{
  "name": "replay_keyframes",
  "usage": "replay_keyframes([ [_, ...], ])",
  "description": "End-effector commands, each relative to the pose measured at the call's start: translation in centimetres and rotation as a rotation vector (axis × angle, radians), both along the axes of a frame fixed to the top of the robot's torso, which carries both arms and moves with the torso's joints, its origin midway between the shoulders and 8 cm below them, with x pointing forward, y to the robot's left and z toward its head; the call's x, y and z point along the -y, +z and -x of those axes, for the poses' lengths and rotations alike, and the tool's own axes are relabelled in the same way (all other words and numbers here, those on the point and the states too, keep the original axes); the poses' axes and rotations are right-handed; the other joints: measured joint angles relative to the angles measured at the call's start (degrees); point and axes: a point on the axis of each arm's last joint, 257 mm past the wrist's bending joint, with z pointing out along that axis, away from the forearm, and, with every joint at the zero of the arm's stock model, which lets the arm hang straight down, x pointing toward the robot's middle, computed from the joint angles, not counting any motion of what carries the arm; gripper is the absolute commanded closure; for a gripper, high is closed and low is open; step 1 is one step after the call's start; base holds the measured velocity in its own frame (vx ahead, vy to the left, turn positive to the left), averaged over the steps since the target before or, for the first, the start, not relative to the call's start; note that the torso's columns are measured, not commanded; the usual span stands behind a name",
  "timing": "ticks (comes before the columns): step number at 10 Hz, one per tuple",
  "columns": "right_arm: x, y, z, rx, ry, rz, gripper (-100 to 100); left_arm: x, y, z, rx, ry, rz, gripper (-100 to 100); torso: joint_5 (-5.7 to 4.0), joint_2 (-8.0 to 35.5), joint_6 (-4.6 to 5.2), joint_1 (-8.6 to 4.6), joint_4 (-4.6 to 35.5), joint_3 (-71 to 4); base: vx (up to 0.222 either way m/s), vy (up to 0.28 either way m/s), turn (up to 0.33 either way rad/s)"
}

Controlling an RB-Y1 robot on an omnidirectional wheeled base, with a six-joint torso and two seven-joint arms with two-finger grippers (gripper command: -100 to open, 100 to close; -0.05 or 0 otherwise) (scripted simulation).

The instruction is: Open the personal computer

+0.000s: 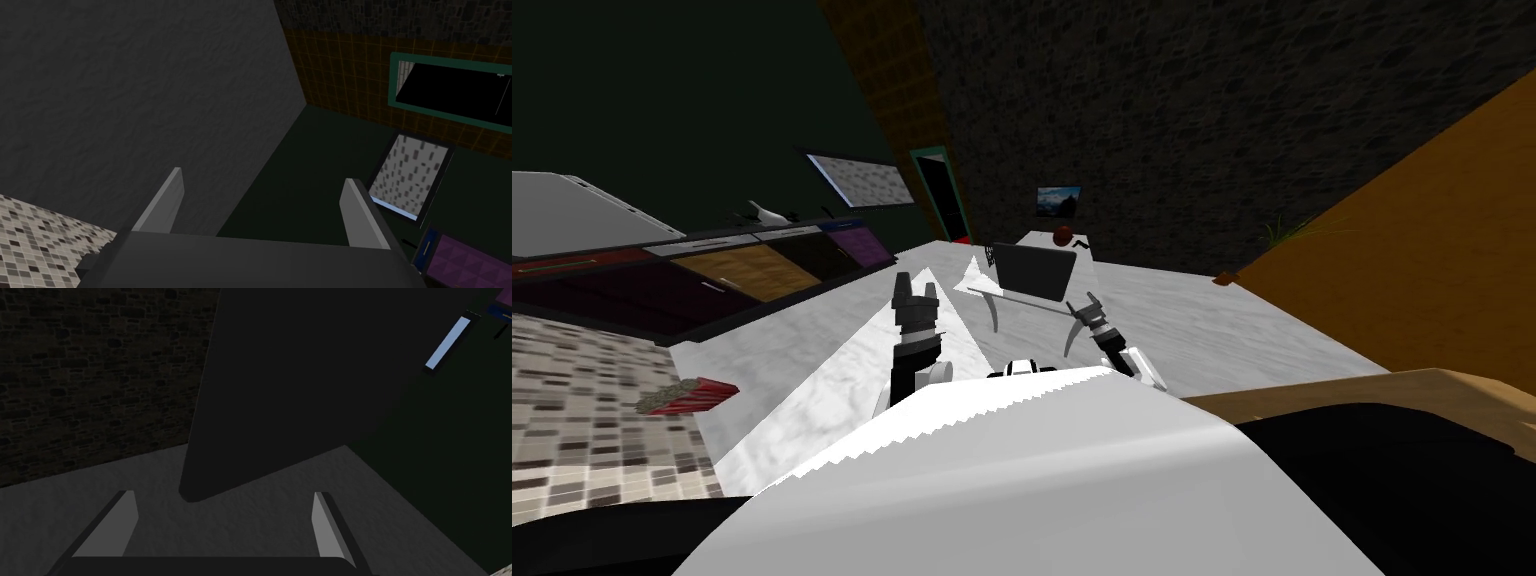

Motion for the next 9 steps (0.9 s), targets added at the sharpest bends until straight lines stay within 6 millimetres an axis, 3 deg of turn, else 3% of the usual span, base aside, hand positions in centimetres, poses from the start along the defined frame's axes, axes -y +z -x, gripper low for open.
replay_keyframes([
  [1,0.7,-1.5,-0.3,-0.009,-0.031,0.108,-100,0.0,0.0,0.0,0.000,0.000,0.000,0,0.02,-0.1,-0.01,0.07,0.0,0.0,0.052,0.058,-0.046],
  [9,4.0,-5.9,-0.8,-0.042,-0.118,0.422,-100,0.0,0.0,0.0,0.000,0.000,0.000,0,0.01,0.0,0.00,0.05,0.0,0.0,0.051,0.058,-0.073],
])
